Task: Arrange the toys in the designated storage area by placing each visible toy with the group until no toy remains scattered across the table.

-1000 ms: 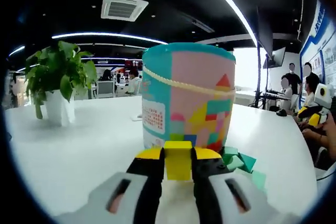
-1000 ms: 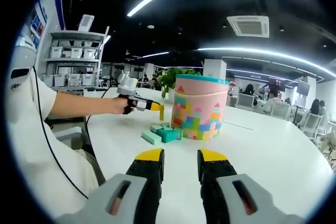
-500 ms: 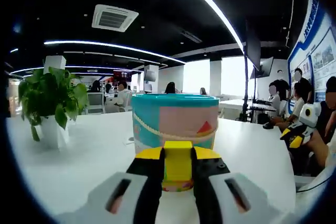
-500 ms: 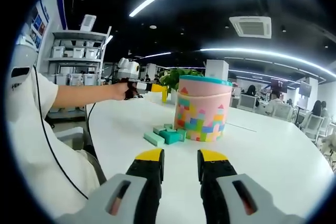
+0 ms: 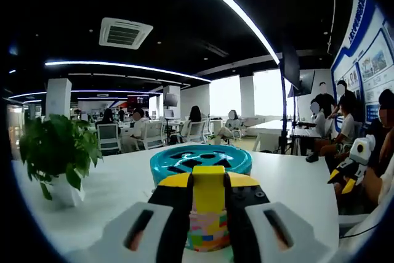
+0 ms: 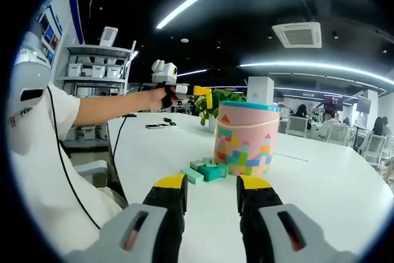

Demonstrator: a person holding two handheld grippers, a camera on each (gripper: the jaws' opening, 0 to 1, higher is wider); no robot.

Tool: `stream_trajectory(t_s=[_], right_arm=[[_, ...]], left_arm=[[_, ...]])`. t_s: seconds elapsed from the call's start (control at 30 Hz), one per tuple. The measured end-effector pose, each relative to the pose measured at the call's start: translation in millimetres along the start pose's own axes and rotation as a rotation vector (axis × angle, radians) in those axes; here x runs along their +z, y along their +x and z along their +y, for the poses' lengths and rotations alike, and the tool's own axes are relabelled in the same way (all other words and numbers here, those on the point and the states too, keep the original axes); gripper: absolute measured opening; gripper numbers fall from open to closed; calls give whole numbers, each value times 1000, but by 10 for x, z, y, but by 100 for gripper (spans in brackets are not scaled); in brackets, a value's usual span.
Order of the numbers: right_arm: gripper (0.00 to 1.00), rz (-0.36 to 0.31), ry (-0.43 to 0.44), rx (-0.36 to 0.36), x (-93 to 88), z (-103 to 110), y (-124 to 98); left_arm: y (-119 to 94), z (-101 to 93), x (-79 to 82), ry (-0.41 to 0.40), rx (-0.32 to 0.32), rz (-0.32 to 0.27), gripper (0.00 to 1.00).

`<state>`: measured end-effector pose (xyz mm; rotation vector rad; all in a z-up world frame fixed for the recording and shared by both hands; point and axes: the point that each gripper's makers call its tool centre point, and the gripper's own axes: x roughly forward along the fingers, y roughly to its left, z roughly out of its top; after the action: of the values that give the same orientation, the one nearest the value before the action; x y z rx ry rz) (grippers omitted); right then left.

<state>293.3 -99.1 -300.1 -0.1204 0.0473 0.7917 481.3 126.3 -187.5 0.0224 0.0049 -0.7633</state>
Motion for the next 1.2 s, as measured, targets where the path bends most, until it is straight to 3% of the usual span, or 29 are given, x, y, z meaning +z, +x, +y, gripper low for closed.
stream_trajectory(t_s=[0.23,0.37,0.5,0.83,1.2], right_arm=[[37,-41,34,-8,127,-75,-101],[36,-44,12,-20,138,-109,-140],[32,-16,-51,-43,80,-135,-156],[31,-10,-52,-56,39,-188,-184],[30,-20,-57,-67,53,-235,-209]], left_arm=[[278,-47,316,21,-2,-2,20],[376,-63,463,-16,-5,-34,20],[468,-105,571,-2,-5,-34,20],[718,54,584,-23,49,0,20],[1030,101,417,3,84,42,20]])
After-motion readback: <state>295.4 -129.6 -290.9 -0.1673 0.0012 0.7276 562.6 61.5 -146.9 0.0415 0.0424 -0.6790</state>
